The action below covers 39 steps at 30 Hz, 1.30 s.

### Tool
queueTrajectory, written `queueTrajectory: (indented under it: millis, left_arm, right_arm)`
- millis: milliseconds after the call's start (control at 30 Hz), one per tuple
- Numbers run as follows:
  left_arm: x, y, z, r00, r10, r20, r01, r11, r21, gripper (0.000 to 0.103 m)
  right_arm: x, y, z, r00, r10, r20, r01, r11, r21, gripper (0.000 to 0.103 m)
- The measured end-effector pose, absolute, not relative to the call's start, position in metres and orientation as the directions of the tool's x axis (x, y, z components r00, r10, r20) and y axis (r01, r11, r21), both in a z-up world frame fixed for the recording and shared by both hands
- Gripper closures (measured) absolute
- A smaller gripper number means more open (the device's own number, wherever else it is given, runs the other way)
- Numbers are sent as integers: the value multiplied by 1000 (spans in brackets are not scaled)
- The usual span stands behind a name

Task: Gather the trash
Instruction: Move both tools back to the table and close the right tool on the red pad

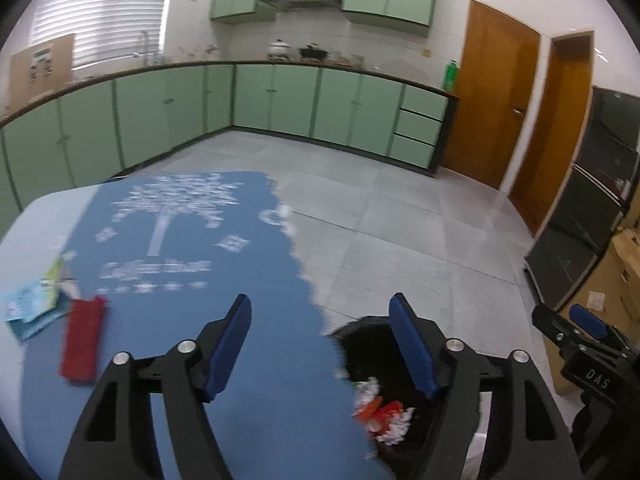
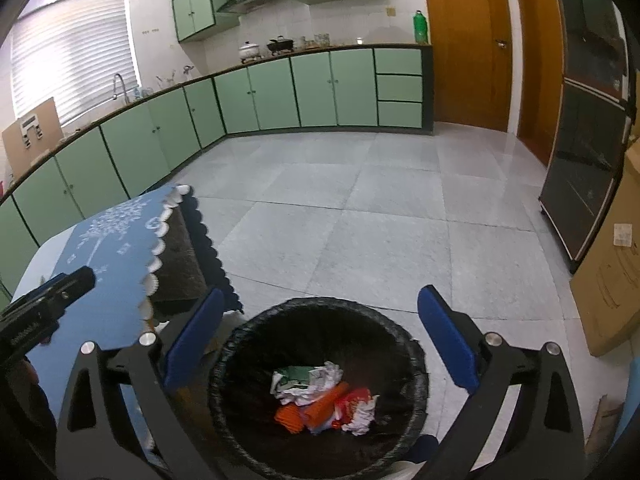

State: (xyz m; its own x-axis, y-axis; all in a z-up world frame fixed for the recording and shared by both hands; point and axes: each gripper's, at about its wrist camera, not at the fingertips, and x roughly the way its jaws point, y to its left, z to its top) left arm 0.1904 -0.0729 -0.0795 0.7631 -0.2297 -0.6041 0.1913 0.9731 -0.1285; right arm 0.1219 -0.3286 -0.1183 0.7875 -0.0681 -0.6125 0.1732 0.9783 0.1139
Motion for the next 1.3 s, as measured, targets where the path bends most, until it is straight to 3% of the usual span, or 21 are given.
queueTrajectory:
  millis: [733, 1300]
  left_arm:
    - [149, 161, -78, 792, 170, -586, -228, 973, -26, 30]
    - [151, 228, -106, 740, 213, -638, -305, 952, -35, 30]
  right_arm:
    - [152, -119, -96, 807, 199, -555, -178, 980, 91, 8]
    - [169, 2, -130, 722, 274, -636, -326, 945, 37, 17]
